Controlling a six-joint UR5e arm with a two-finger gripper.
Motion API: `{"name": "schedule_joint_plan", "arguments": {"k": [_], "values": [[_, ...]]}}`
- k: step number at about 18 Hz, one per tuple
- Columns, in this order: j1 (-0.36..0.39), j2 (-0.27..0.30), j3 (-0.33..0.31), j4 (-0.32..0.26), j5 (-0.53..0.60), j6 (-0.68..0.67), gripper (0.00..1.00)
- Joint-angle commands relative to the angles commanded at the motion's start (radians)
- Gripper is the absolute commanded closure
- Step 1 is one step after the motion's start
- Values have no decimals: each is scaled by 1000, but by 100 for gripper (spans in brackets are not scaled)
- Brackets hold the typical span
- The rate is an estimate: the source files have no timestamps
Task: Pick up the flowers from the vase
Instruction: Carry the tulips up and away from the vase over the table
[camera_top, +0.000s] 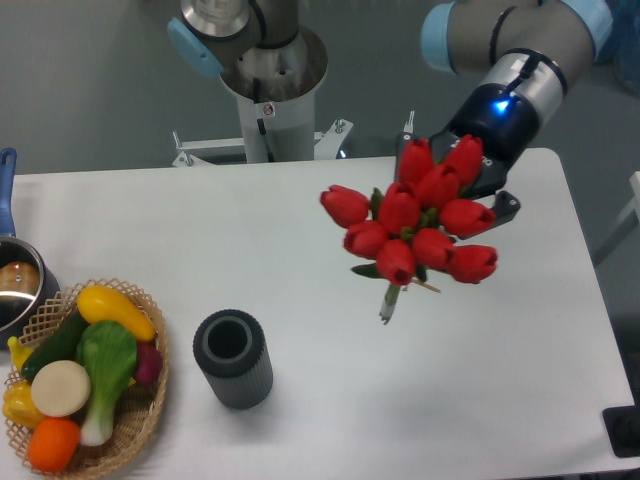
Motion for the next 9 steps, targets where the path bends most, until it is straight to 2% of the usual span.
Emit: {"name": "schedule_joint_plan", "arguments": {"k": [9], "values": [[18,3,-11,3,0,3,69]]}}
